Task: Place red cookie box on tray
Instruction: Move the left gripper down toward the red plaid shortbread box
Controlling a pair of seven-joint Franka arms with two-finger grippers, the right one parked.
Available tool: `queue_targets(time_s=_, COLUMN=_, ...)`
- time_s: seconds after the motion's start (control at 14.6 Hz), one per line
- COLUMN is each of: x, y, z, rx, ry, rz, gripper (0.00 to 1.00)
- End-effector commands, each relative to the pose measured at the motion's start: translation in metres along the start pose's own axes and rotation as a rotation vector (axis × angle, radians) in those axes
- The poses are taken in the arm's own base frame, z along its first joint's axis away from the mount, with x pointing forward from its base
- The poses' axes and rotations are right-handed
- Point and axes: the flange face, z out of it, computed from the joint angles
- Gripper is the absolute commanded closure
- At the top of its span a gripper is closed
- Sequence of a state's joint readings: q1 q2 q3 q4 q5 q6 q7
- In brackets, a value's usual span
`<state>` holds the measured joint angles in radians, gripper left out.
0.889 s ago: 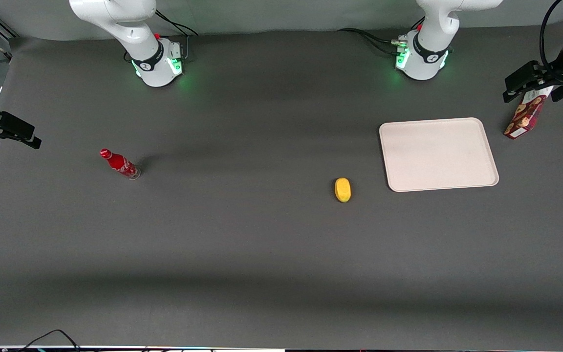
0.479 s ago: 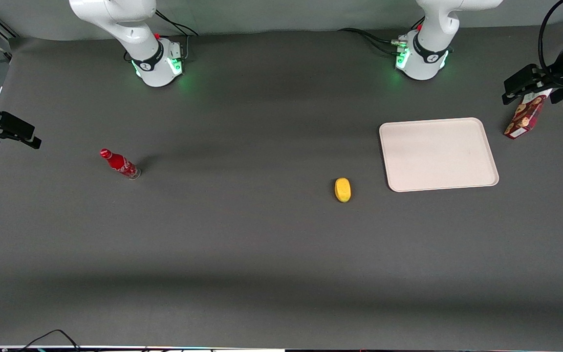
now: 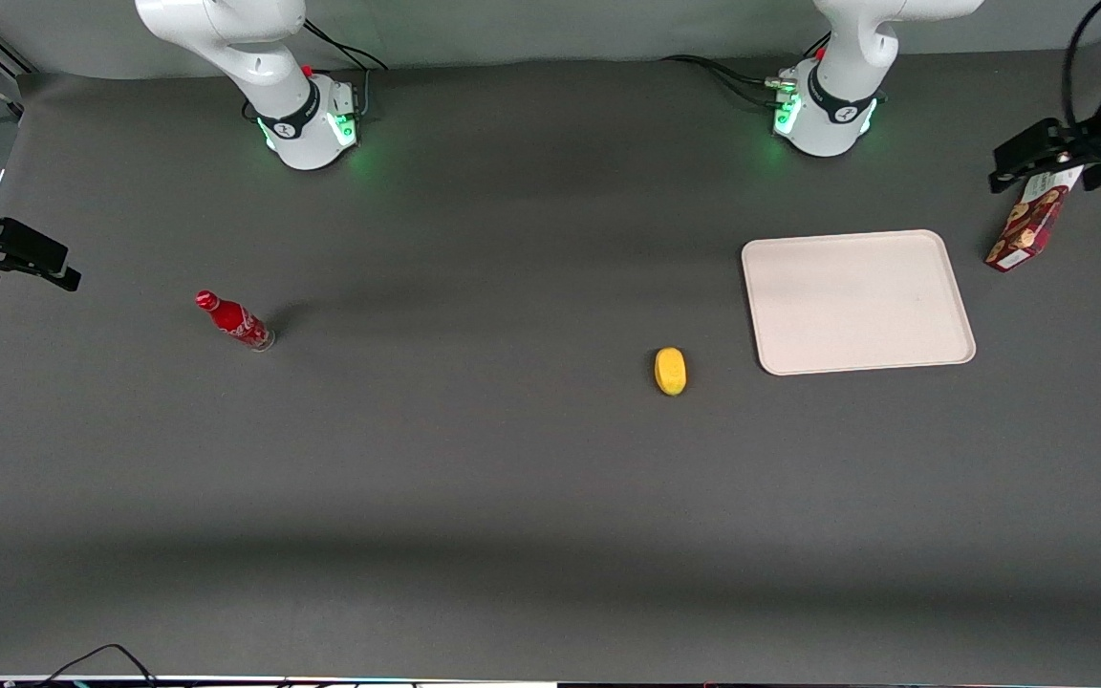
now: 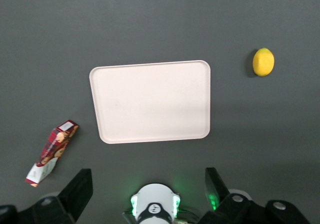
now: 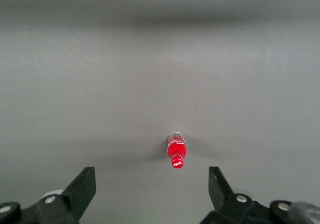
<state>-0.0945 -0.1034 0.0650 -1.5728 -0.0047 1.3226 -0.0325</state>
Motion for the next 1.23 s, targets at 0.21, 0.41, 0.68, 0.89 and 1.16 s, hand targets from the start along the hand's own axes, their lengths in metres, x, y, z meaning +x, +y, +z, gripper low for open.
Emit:
queue_targets(time_s=0.21, x=-0.002, y=-0.089, z=0.008, rx=0.059, ry=-0.053, rz=0.18, gripper=0.0)
queue_targets(time_s=0.41, x=-0.01, y=-0.159, z=0.044, rx=0.027, ry=-0.12, rz=0.258, gripper=0.0)
queue_targets(time_s=0.68, x=-0.029, y=-0.249, z=0.127, rx=0.012, ry=-0.169, rz=0.436, gripper=0.0)
queue_targets(time_s=0.89, x=-0.052, y=-0.299, z=0.207, rx=-0.037, ry=-0.15, rz=0.524, gripper=0.0)
queue_targets(time_s=1.16, x=-0.106, y=-0.354, z=0.312, rx=-0.051, ry=-0.056, rz=0.602, gripper=0.0)
